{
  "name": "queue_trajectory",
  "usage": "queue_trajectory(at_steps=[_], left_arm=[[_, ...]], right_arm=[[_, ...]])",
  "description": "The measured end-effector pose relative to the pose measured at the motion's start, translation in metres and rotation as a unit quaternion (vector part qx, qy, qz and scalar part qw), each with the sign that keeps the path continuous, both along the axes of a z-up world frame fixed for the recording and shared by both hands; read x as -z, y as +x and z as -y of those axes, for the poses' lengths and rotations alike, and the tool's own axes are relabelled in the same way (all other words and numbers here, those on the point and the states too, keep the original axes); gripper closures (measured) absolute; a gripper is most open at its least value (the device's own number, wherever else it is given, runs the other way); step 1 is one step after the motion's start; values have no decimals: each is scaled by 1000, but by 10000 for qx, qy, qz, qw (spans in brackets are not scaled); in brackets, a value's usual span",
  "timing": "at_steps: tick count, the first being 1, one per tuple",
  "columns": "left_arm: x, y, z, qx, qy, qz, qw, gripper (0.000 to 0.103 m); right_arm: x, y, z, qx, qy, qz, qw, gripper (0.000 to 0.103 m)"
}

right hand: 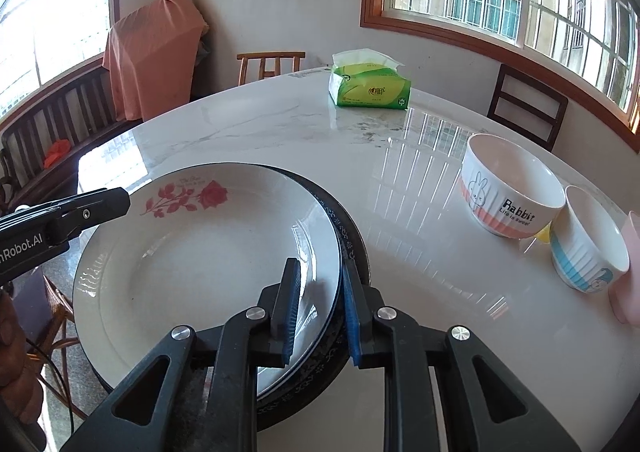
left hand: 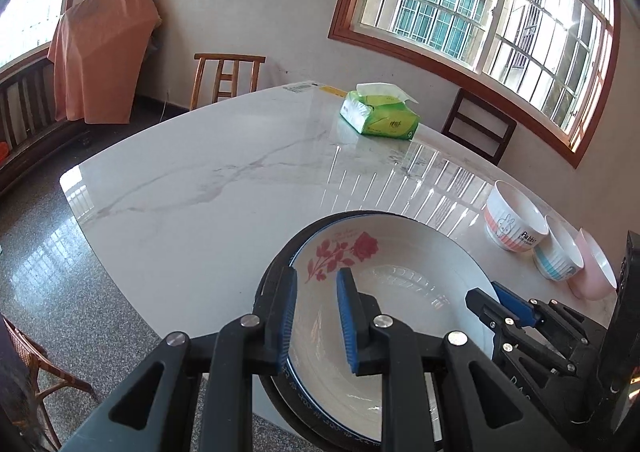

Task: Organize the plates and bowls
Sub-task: 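Lower the pink-flower plate onto the stack and open both grippers, then move both grippers toward the row of three bowls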

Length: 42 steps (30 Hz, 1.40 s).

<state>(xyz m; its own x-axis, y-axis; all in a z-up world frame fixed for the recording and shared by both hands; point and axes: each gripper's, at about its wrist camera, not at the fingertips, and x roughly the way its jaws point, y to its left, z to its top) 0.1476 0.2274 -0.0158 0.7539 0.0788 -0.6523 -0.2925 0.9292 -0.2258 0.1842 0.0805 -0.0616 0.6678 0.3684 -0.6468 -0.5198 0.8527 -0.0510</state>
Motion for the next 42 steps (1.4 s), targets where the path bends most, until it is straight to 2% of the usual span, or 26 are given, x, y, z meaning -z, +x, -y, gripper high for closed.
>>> queue_trajectory(at_steps=[5,11,17,24,33,42], left_arm=[[3,-4,4,-2,-6,42,10000,82],[7,-8,6,15,-83,41,10000,82],[5,-11,14,145,-118,12,9998,82],[-2,-12,49,539,-52,31,9985,77],[-10,-7,122,1361,42,11,9907,76],[-17,-1,183,1923,128,-26,9813,76]], right_arm=[[-4,-7,-2,41,-102,305,9995,83],[-6,-6,8,261,-16,348,9991,83],[-16,-13,24,630,-168,583,9962,75],[-41,-19,81,1484,-172,983,9839,52],[-49,-16,170,2520,14,884,9637,49],[-48,-25,221,2924,188,827,9525,43]])
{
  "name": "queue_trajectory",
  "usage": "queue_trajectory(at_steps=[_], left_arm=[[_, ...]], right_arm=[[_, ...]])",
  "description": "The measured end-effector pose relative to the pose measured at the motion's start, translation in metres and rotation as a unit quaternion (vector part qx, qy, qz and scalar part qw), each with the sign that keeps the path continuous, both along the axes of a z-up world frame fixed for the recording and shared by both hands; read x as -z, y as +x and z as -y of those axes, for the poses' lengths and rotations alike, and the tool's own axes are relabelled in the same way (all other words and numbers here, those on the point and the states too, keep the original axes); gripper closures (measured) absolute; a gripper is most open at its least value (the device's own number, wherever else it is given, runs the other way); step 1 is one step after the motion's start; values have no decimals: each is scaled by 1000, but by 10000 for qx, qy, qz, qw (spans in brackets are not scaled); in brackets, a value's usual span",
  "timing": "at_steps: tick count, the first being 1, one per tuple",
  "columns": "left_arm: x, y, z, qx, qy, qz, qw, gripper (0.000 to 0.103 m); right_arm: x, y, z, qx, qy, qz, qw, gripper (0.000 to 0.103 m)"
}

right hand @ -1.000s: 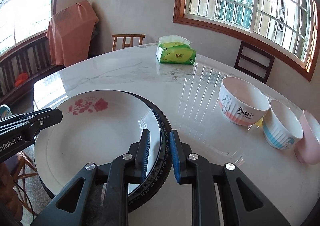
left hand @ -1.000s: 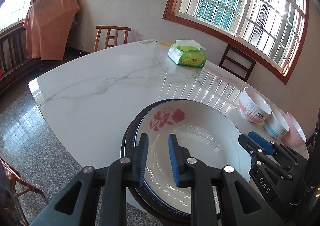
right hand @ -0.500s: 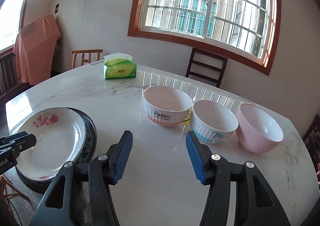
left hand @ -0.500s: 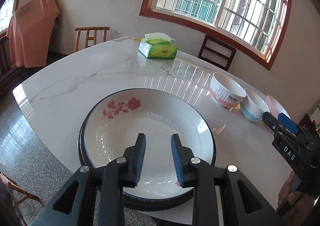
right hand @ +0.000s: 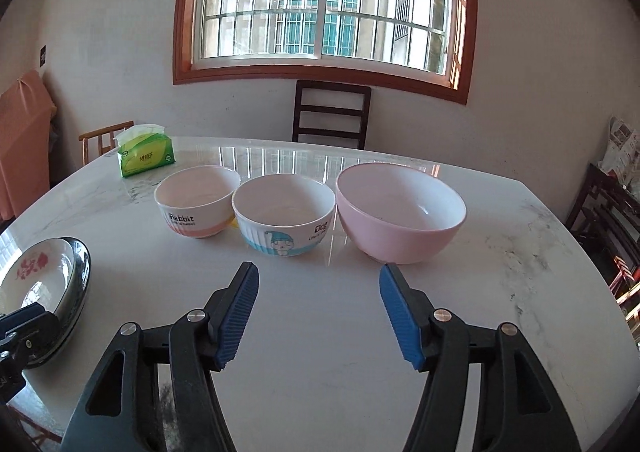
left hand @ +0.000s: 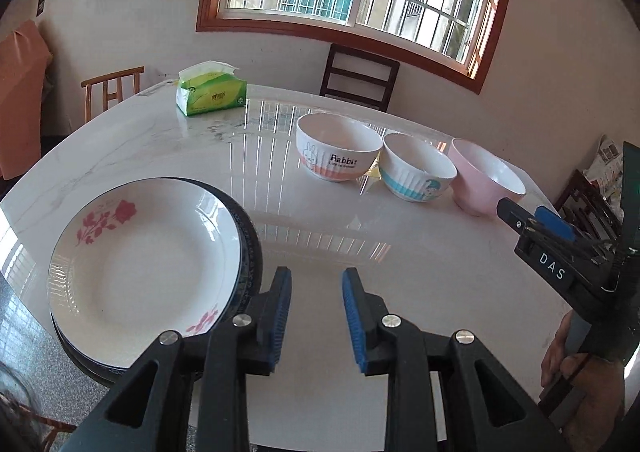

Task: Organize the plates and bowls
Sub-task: 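Move both grippers toward the row of three bowls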

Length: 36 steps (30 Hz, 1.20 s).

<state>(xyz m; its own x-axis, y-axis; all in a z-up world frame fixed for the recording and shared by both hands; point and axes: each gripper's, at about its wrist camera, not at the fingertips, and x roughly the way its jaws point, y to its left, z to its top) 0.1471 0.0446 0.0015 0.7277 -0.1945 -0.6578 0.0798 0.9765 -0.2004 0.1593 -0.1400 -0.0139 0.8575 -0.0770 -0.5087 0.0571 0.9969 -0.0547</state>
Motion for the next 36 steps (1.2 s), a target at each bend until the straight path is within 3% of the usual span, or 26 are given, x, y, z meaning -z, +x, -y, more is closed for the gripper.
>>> queue_trajectory(at_steps=[23,36], left_arm=[[4,25,75,569,138,-307,9978,76],[4,50,86,728,-3,-439,9964,76]], right_arm=[[20,8,57,183,309,-281,9990,41],[32,20,65,104,419,-535,9976,41]])
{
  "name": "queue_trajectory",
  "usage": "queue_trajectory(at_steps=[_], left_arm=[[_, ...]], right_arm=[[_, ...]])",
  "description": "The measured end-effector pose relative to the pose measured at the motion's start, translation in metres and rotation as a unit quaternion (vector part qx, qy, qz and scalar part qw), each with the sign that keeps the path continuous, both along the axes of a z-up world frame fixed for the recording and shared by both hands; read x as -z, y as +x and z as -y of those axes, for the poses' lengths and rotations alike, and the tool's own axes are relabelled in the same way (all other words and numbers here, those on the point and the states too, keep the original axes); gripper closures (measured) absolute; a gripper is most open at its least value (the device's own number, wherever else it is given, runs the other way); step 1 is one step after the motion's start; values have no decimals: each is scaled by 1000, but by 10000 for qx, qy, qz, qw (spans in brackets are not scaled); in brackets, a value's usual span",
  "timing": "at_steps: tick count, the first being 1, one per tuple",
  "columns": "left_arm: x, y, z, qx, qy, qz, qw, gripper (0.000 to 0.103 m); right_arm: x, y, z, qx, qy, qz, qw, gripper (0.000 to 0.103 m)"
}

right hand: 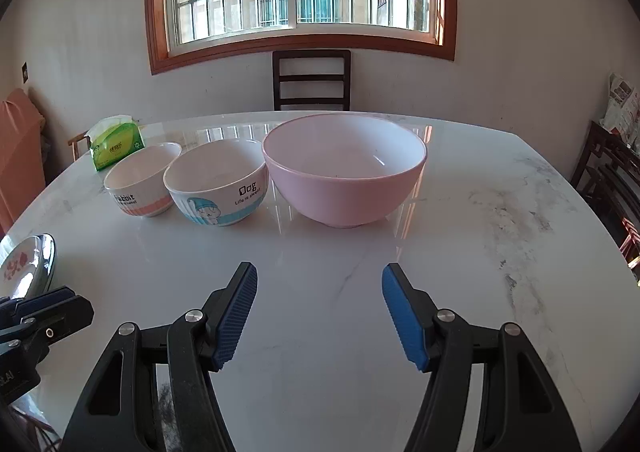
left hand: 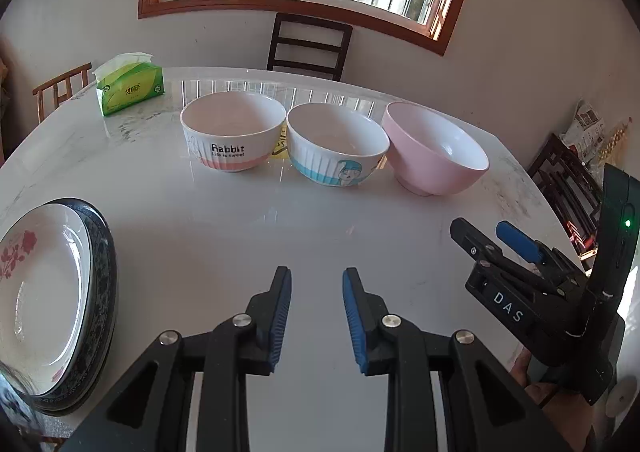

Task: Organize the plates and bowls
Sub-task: 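Move both grippers toward the row of three bowls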

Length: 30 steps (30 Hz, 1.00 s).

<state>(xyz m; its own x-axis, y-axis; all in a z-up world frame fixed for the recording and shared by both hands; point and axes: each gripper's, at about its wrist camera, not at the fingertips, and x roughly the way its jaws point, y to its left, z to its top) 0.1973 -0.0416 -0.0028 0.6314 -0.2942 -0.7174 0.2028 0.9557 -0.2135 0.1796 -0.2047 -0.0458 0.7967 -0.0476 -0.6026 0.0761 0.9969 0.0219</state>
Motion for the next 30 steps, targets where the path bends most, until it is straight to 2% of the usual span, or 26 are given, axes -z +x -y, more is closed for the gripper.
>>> queue_trajectory(at_steps=[14,20,23,25,29,30], left_arm=[[4,16,10,53,-115,-166,9998,76],[-13,34,27,278,-308,-221,9989,76],[-34,59,41,603,-448,-280,9968,76],[-52,81,47,664,-486,-140,9965,76],[-74,138,68,1047,-697,-82,9920,75],[-75,154,77,1140,-632,-148,9914,68]], right_arm=[[7,5,7,-56,89,-139,9998,40],[4,9,30,-70,111,-236,9996,40],[-6,14,50,-96,182,-262,9994,40],[-14,23,65,-192,430,-379,9982,40],[-24,47,93,-190,741,-644,9950,40],[-26,54,97,-198,802,-695,9942,40]])
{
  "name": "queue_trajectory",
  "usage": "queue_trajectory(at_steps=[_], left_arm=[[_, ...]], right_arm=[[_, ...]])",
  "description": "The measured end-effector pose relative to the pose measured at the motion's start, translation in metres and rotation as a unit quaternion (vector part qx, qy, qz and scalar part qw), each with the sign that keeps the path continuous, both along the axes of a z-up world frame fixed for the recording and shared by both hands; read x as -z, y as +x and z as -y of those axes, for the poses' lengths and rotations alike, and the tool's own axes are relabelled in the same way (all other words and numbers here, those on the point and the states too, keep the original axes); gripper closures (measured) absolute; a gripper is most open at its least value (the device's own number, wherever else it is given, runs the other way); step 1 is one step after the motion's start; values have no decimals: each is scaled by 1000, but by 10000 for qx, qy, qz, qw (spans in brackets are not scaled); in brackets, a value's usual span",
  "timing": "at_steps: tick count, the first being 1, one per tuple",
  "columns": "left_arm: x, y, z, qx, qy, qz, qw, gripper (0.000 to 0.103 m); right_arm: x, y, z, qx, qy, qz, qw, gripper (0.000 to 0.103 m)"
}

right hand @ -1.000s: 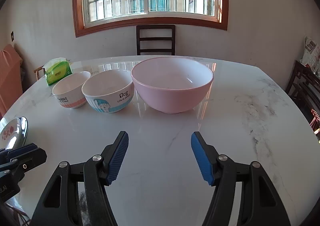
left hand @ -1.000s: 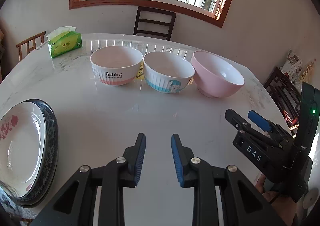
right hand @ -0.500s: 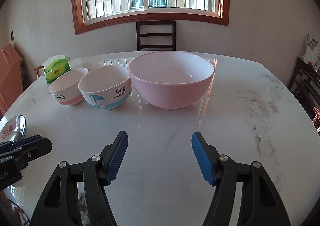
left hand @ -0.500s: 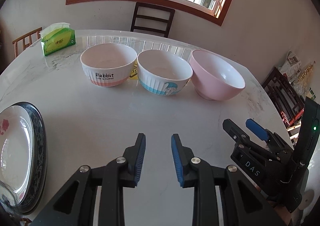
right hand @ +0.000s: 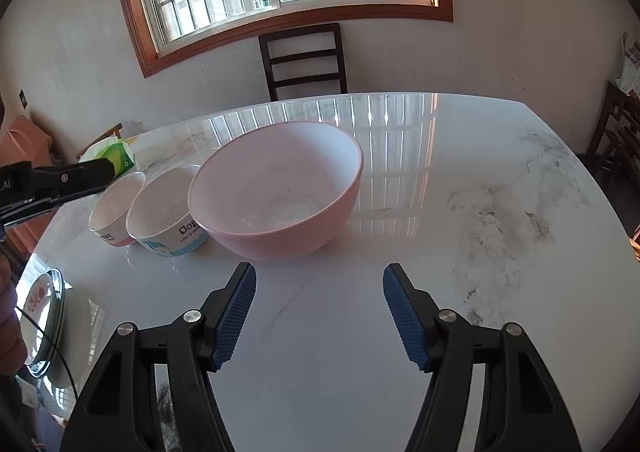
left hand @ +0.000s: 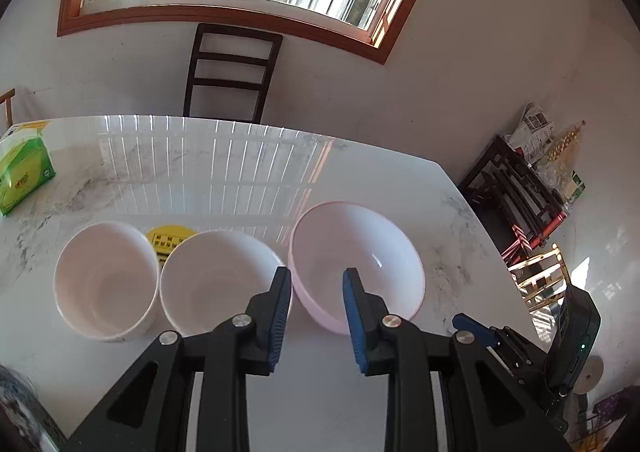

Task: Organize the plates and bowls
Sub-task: 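Move both grippers toward the row of three bowls, then close both grippers on the pink bowl's rim and lift it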

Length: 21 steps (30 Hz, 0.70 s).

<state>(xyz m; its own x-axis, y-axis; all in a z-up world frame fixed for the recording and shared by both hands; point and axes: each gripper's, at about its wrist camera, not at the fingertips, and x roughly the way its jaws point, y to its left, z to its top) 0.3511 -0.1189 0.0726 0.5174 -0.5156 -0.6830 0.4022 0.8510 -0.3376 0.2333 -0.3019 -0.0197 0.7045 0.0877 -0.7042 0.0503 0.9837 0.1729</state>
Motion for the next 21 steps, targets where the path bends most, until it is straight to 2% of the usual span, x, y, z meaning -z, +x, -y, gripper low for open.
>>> queue_trajectory(at_steps=[2,5,8,15,17,19,21], left_arm=[[3,32,20,230,335,-187,9990,64],[15,74,41,385,499,-560,9964,64],[25,100,54,487,601,-799,9938,64],[49,112,71,664,1045,-901,9882,64],[55,109,76,689,1179,-891,9866,64],[60,104,82,727,1458,-806,9833,64],[66,98,90,746,1729,-760,9792,75]], right_arm=[[-1,14,9,-12,182,-143,9997,40],[3,35,24,-13,644,-433,9970,40],[8,50,35,30,872,-590,9944,40],[22,71,46,58,1222,-823,9891,40],[24,74,41,16,1170,-855,9894,41],[28,79,37,-38,1098,-914,9897,45],[35,83,35,-139,1195,-1018,9875,63]])
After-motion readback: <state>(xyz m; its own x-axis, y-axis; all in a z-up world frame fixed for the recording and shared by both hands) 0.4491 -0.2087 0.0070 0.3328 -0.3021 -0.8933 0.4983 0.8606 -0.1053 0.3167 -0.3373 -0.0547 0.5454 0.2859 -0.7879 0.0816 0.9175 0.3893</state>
